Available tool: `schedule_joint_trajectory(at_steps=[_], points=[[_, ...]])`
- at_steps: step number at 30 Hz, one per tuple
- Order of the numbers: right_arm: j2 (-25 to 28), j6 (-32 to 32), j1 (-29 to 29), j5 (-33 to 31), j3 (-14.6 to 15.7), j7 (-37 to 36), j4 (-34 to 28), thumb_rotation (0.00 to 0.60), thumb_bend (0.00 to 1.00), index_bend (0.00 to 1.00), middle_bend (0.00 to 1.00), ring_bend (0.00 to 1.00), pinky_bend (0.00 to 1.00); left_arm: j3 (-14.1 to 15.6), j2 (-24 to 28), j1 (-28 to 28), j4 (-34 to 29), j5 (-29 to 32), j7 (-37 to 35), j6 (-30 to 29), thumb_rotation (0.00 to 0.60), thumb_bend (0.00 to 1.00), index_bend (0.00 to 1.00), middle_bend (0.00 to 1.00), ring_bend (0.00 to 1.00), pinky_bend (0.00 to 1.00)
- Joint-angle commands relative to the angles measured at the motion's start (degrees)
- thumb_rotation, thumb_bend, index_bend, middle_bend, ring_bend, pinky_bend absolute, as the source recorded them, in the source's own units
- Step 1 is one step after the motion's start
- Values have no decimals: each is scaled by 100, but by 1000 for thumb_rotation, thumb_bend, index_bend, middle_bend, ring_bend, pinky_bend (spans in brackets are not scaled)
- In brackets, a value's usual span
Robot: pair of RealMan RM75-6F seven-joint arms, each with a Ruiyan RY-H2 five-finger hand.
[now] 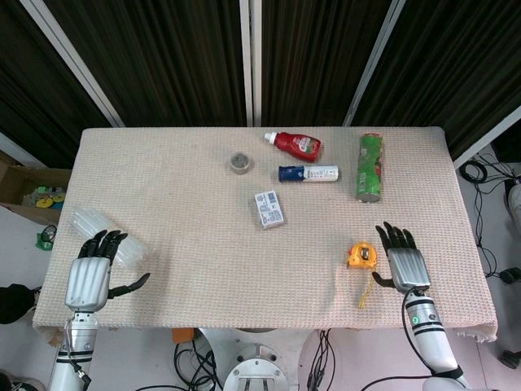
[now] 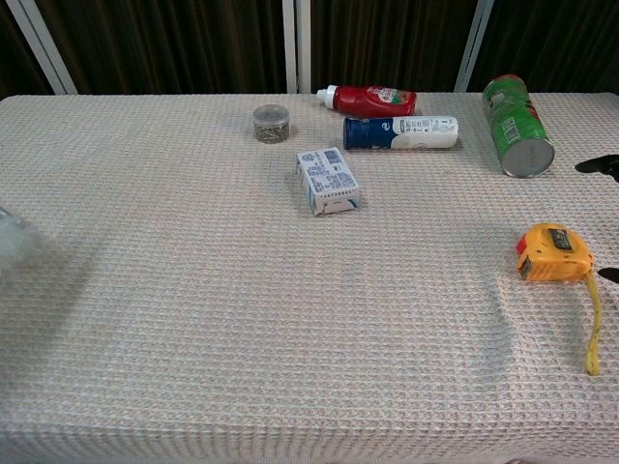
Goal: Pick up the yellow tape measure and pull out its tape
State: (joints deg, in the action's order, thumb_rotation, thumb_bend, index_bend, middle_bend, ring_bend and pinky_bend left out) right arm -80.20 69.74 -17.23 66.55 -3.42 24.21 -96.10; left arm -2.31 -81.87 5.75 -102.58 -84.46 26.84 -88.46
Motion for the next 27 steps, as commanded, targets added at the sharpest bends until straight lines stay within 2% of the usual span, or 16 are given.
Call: schedule_joint_trajectory(at_steps=[1,10,19,23,27], points=[[-2,-20,-2,-13,11,7,14,600,176,0,0,0,0,5,18,-17,-11,-26,7,-28,170,94,205,184,122,209],[-108,-129,-78,-134,-34,83,184,600,176,0,0,0,0,7,-2,-13,-39,-82,50,-12,170,94,205,184,122,209],[-256,-537,-408,-486,-175,400,118,600,176,7,1,0,0,24,-12,-5,-20,-262,28,-47,174,94,210,196,122,209],[-312,-714,-560,-802,-223,631,89,600,176,21,96,5,2,6,8,-15,-28,-224,25,-39,170,94,211,196,122,209],[-344,-828,-687,-1040,-211,826,89,600,176,21,177,68,50,-7,4,-16,-9,-177,11,-8,170,94,212,196,122,208]])
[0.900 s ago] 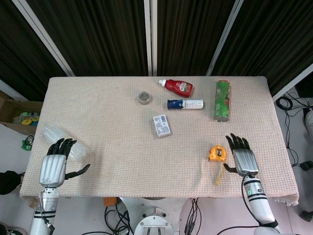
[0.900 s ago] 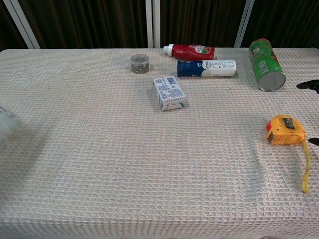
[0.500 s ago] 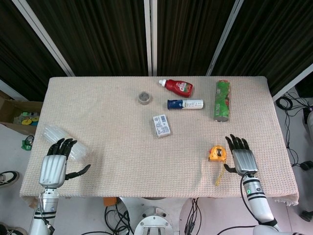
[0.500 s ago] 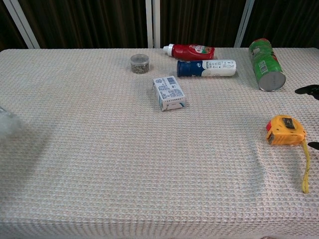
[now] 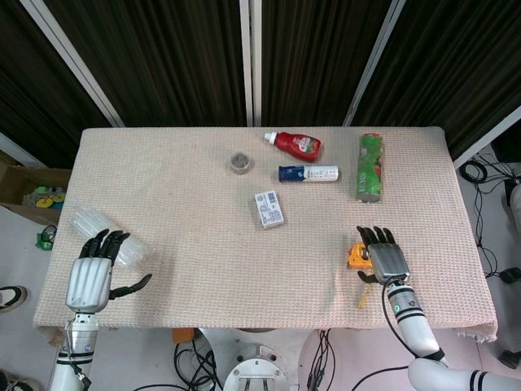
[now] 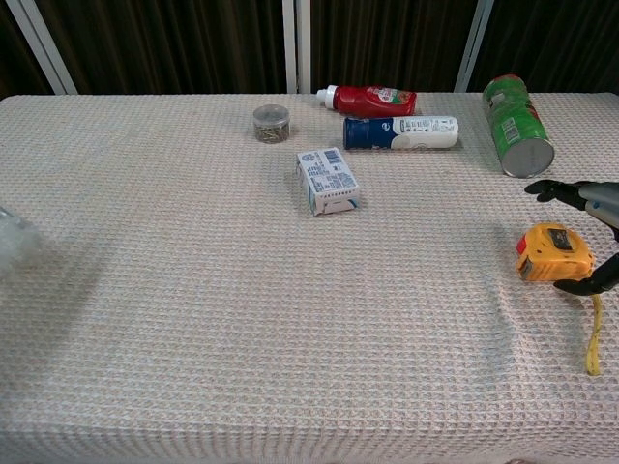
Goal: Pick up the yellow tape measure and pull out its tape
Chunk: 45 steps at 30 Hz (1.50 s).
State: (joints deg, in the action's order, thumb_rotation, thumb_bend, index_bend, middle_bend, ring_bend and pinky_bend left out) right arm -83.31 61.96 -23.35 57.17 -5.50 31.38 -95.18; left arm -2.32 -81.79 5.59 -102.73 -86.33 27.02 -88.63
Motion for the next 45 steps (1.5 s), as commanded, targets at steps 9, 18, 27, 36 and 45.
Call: schedule_joint_trajectory(at_steps=[9,18,27,36,45], points=[[-100,84,-153,-226,33,245,53,600,177,68,186,112,37,-23,-38,23,57,28,-28,62,172,94,215,196,122,209],[-245,170,-213,-162,77,237,227,600,181,227,277,185,32,-23,-49,22,68,35,-18,74,170,94,215,196,122,209],[-273,295,-211,-137,110,266,267,600,197,376,387,292,34,-18,-47,14,83,37,-40,77,172,94,215,196,122,209],[-373,682,-100,139,65,71,367,600,224,588,524,441,140,-23,-65,26,108,43,-57,104,171,94,215,196,122,209],[-406,831,-30,571,-195,-823,314,600,237,709,617,529,235,-69,-60,83,69,26,-1,145,172,94,215,196,122,209]])
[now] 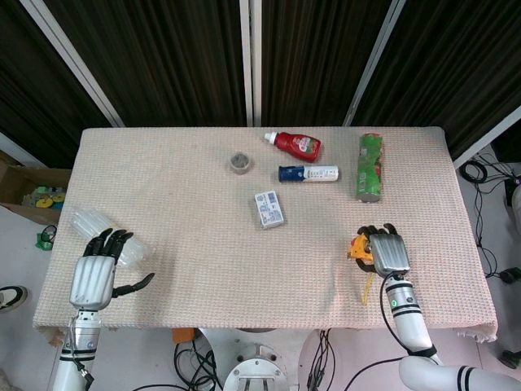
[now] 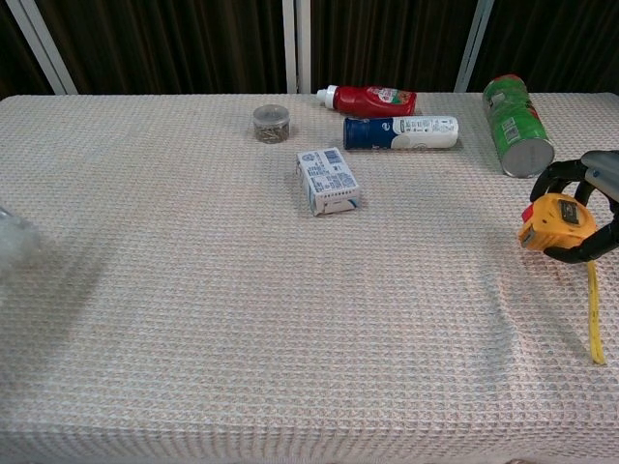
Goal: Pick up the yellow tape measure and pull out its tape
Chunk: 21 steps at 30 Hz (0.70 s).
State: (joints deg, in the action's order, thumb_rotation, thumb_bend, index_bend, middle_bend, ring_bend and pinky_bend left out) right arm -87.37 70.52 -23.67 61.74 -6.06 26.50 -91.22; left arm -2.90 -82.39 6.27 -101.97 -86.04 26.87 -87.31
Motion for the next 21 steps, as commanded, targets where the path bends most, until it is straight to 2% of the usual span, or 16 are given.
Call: schedule_joint_trajectory(at_steps=[1,5,10,14,21], points=[[-21,-50,-27,150,-202,-447,-113,600,238,712,619,531,237,-26,-5,37,-18,0,28,36,171,94,215,196,122,209],[-343,52,-159,335,-440,-682,-120,600,237,716,620,533,239,-106,-26,140,-67,11,111,129,186,94,216,196,122,209],[-1110,132,-427,494,-760,-1015,32,600,238,721,620,531,253,-272,-18,313,-193,32,263,240,302,94,219,196,122,209],[-1747,124,-678,545,-964,-1190,353,600,241,721,620,531,257,-449,33,433,-343,99,307,280,364,102,221,196,122,209],[-2766,-84,-1040,412,-1415,-2136,862,600,272,722,620,531,283,-780,86,672,-642,280,615,338,427,119,221,197,131,209]])
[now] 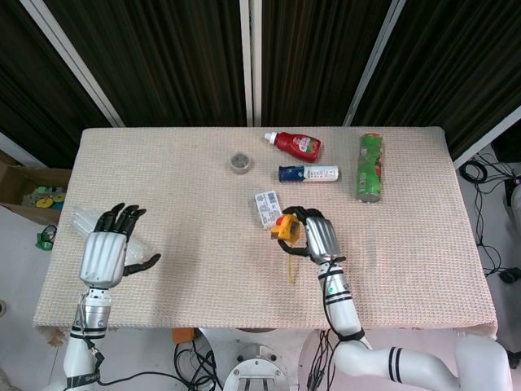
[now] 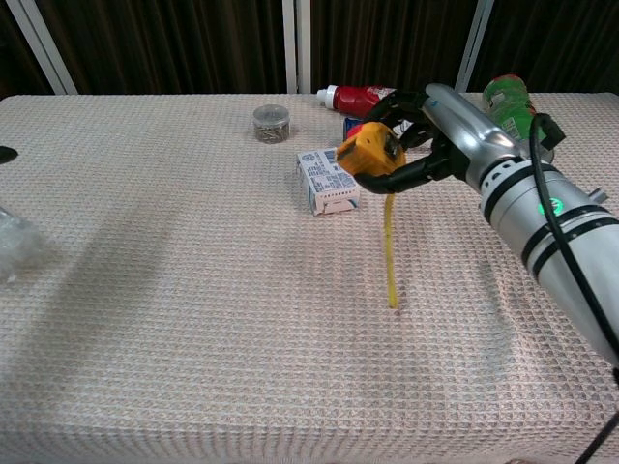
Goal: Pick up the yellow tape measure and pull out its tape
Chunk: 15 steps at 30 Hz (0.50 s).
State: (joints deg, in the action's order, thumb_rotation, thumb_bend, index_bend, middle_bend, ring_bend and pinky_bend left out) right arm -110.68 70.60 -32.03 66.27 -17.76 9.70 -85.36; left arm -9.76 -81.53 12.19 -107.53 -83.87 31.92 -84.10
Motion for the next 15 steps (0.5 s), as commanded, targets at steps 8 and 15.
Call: schedule_joint_trajectory(at_steps=[8,15], points=[[-1263,-138,-349,20,-602,-1887,884,600,270,722,618,531,289,-396,-197,462,-283,238,388,176,441,125,225,207,155,210],[-1659,-218,-565,26,-1100,-2814,1256,600,272,723,617,531,289,-783,-717,1023,-247,404,764,348,470,161,285,277,238,291]])
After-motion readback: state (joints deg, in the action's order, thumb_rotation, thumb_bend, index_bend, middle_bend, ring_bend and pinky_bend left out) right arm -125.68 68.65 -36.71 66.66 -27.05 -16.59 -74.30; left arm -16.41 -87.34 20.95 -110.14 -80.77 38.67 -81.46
